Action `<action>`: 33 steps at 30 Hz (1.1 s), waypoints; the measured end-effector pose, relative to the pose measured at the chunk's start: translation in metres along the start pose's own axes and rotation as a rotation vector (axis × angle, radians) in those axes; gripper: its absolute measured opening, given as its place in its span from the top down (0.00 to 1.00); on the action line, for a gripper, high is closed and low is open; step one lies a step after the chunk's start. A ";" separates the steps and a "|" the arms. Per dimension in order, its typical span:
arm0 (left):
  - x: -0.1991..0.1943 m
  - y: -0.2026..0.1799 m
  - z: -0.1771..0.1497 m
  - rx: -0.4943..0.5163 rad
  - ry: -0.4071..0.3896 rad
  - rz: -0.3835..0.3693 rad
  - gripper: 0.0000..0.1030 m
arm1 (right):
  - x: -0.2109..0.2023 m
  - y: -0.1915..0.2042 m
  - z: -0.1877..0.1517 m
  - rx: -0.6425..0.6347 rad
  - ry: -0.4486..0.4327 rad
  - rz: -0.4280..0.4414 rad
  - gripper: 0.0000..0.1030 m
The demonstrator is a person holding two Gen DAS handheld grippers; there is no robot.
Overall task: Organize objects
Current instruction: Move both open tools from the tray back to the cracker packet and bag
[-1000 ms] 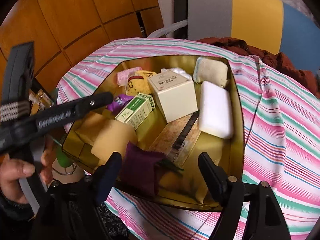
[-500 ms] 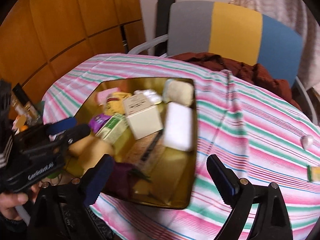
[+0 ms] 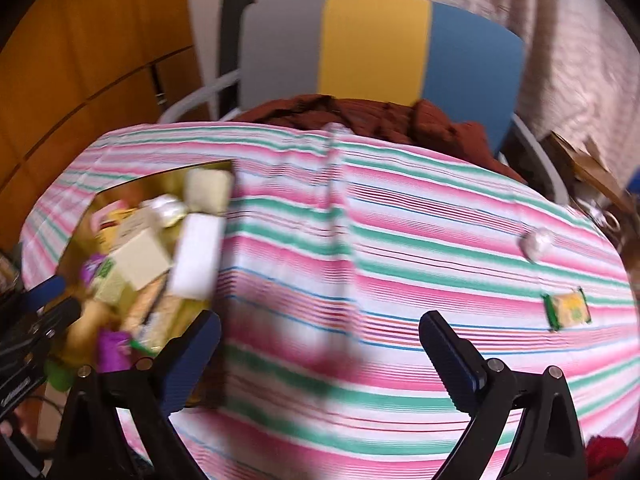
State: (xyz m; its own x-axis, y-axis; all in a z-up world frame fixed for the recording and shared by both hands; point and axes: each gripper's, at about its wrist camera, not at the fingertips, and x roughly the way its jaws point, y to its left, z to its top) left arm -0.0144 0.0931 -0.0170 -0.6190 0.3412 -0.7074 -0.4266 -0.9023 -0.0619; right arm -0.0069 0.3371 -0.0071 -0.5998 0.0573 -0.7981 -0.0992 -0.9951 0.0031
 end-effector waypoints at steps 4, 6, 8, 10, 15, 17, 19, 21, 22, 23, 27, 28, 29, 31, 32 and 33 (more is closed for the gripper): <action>0.003 -0.018 0.004 0.050 0.003 -0.023 0.57 | 0.007 -0.040 0.001 0.054 0.025 -0.073 0.02; 0.004 -0.026 0.006 0.069 0.001 -0.033 0.57 | 0.011 -0.062 0.001 0.084 0.041 -0.117 0.01; 0.005 -0.036 0.007 0.094 0.005 -0.045 0.57 | 0.015 -0.088 0.000 0.130 0.054 -0.160 0.01; 0.008 -0.043 0.009 0.111 0.010 -0.054 0.57 | 0.020 -0.118 0.000 0.199 0.068 -0.187 0.01; 0.018 -0.065 0.014 0.158 0.026 -0.086 0.57 | 0.022 -0.200 0.002 0.427 0.045 -0.289 0.00; 0.021 -0.074 0.016 0.170 0.031 -0.100 0.57 | 0.020 -0.231 -0.006 0.550 -0.005 -0.321 0.00; 0.026 -0.085 0.019 0.184 0.039 -0.124 0.57 | 0.022 -0.262 -0.024 0.702 -0.028 -0.374 0.00; 0.030 -0.095 0.020 0.195 0.043 -0.142 0.57 | 0.022 -0.294 -0.045 0.887 0.005 -0.374 0.00; 0.033 -0.101 0.022 0.199 0.048 -0.155 0.57 | 0.017 -0.308 -0.055 0.978 -0.025 -0.357 0.00; 0.034 -0.105 0.022 0.201 0.051 -0.164 0.57 | 0.012 -0.318 -0.063 1.037 -0.045 -0.349 0.00; 0.047 -0.129 0.026 0.227 0.076 -0.206 0.57 | 0.008 -0.346 -0.096 1.249 -0.068 -0.283 0.00; 0.050 -0.134 0.027 0.229 0.083 -0.220 0.57 | 0.010 -0.350 -0.100 1.282 -0.067 -0.263 0.00; 0.052 -0.139 0.027 0.231 0.089 -0.230 0.57 | 0.011 -0.353 -0.102 1.294 -0.063 -0.258 0.00; 0.058 -0.148 0.027 0.241 0.098 -0.240 0.57 | 0.012 -0.354 -0.098 1.277 -0.064 -0.260 0.00; 0.060 -0.152 0.027 0.243 0.105 -0.245 0.57 | 0.013 -0.353 -0.094 1.257 -0.061 -0.263 0.00; 0.064 -0.155 0.026 0.243 0.114 -0.251 0.57 | 0.015 -0.350 -0.090 1.232 -0.051 -0.263 0.00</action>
State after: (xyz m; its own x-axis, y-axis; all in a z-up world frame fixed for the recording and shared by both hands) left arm -0.0049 0.2619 -0.0340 -0.4032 0.4998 -0.7665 -0.7087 -0.7004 -0.0839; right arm 0.0904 0.6793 -0.0740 -0.4768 0.2725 -0.8357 -0.8765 -0.2191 0.4287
